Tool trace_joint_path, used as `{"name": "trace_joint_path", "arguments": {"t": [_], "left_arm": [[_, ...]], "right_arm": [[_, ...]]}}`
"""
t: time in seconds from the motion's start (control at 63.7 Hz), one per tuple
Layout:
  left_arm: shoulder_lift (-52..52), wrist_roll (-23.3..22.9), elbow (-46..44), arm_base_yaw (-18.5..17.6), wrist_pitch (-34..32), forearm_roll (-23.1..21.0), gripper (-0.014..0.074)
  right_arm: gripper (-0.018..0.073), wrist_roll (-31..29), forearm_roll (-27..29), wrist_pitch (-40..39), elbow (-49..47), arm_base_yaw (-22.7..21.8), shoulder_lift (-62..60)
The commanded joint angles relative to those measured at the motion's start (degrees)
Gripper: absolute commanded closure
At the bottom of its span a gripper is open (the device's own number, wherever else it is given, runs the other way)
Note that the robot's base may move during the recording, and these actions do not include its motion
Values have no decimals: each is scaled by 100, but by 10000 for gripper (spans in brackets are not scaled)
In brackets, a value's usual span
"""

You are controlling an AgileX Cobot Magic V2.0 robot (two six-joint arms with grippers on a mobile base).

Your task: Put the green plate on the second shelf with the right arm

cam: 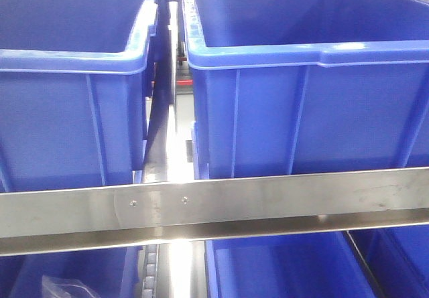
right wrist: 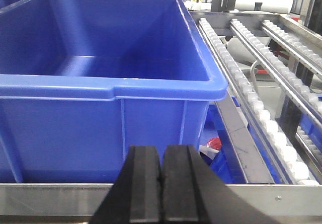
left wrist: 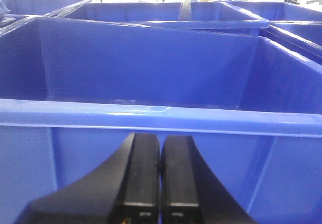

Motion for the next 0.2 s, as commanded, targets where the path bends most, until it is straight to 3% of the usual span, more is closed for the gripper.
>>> {"name": "trace_joint_path", "arguments": {"t": [0.0,0.188], "left_arm": [[-104,-8,240,-37,-470,-32,466],[-104,-8,240,-37,-470,-32,466]], "right_arm": [[503,-78,-14,-453,-100,10,-103],[503,-78,-14,-453,-100,10,-103]]}}
